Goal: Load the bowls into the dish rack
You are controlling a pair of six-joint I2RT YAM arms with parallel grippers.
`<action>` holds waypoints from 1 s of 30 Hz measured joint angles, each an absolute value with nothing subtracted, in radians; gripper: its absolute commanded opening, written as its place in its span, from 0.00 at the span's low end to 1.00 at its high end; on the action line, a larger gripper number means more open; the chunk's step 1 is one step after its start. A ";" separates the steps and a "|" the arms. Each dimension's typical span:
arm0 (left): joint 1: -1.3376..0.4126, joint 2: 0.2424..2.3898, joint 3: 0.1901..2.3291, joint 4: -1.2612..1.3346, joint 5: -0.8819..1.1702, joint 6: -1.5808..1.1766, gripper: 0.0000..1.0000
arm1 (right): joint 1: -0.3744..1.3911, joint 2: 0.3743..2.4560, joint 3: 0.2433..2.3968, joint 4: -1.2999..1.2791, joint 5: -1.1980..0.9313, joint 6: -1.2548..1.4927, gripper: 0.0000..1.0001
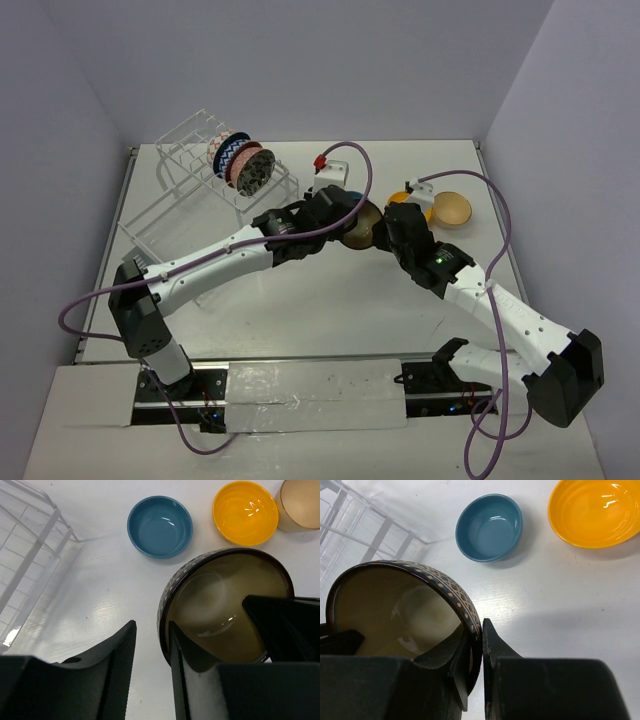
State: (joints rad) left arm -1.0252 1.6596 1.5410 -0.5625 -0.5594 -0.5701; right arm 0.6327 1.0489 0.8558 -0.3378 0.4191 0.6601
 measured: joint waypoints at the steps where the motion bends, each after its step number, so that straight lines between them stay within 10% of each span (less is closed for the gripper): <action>1: -1.026 1.665 1.547 -0.564 -0.563 -0.570 0.35 | 0.632 1.049 0.856 -0.338 0.421 0.660 0.00; 15: -1.030 1.707 1.596 -0.573 -0.575 -0.570 0.27 | 0.633 1.041 0.856 -0.338 0.427 0.661 0.00; 25: -1.036 1.721 1.620 -0.602 -0.587 -0.578 0.00 | 0.635 1.039 0.856 -0.337 0.427 0.665 0.01; 28: -1.038 1.724 1.626 -0.611 -0.596 -0.580 0.00 | 0.637 1.038 0.856 -0.337 0.426 0.664 0.21; 30: -1.039 1.725 1.628 -0.615 -0.601 -0.577 0.00 | 0.637 1.036 0.856 -0.334 0.422 0.672 0.51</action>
State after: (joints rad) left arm -1.0386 1.7248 1.6276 -0.6147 -0.6014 -0.5774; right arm 0.6373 1.0355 0.8558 -0.3336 0.4221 0.6716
